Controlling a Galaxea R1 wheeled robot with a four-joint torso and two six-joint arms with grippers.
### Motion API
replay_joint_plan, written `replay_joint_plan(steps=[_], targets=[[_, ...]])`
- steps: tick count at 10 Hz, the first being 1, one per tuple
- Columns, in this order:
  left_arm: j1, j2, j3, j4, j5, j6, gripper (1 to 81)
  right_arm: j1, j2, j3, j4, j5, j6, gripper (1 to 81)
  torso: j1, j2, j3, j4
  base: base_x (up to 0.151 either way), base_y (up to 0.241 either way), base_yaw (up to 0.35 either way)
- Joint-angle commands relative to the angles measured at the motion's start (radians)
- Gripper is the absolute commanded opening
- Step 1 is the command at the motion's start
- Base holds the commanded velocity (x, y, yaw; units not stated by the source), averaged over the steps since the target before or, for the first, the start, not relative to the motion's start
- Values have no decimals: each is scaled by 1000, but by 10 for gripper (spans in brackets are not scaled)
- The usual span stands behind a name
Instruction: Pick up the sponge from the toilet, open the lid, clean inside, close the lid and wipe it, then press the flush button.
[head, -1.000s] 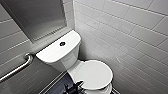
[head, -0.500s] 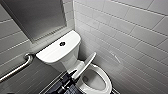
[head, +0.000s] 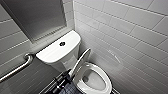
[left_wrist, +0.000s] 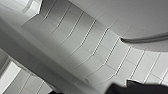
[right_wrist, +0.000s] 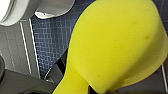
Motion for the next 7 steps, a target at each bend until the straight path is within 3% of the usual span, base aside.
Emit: replay_joint_plan(steps=[1, 3, 7], targets=[[-85, -61, -50, -23, -14, 7, 811, -15, -42, 24, -31, -41, -1, 10, 0, 0, 0, 0, 0, 0, 0], [-82, -59, -95, -43, -66, 7, 811, -18, -42, 27, -33, -43, -2, 10, 0, 0, 0, 0, 0, 0, 0], [-41, -66, -174, -38, -54, 8, 811, -18, -39, 22, -33, -41, -4, 10, 0, 0, 0, 0, 0, 0, 0]])
